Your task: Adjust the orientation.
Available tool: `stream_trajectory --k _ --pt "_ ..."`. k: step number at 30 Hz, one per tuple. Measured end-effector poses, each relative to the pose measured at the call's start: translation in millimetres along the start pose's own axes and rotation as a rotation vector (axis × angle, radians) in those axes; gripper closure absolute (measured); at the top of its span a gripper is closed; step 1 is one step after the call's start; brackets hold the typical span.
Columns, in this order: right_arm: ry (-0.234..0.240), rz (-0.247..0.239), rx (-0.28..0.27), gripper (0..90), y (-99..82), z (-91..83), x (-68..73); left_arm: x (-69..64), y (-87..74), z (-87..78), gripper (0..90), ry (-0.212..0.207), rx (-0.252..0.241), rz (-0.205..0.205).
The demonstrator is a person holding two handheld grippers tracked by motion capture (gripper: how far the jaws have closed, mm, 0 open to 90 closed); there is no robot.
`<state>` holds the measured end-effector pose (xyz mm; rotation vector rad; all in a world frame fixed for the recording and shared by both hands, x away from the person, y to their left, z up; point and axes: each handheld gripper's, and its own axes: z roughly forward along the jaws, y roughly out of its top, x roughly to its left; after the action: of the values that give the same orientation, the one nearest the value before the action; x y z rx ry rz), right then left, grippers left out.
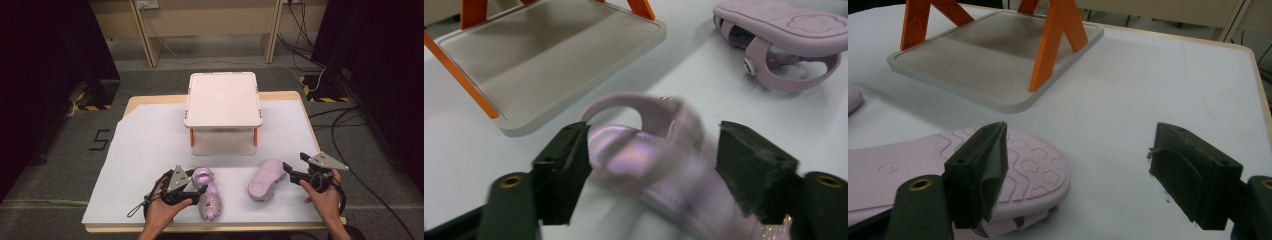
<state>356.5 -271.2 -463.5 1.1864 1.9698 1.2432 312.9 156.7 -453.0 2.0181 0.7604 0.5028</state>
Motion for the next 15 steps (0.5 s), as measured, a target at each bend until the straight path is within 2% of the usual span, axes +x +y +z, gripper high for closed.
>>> stream_trajectory --k 4,9,12,13,15 --pt "-0.003 0.002 0.001 23.8 -0.1 0.1 -0.4 0.0 2.2 -3.5 27.9 -0.007 -0.021 -0.007" --pt "-0.003 -0.005 0.002 23.8 -0.1 0.4 -0.2 7.8 3.3 -6.4 29.4 -0.025 -0.028 -0.014" --pt "-0.001 -0.010 0.003 23.8 -0.3 0.7 -1.1 12.4 3.6 -7.1 31.6 -0.081 -0.027 -0.008" --pt "-0.002 -0.004 0.005 23.8 -0.3 0.6 -0.6 13.2 4.1 -6.1 33.8 -0.110 -0.012 0.008" --pt "-0.001 -0.004 0.006 23.8 -0.3 0.7 -0.1 13.2 5.0 -2.6 37.4 -0.138 0.018 0.040"
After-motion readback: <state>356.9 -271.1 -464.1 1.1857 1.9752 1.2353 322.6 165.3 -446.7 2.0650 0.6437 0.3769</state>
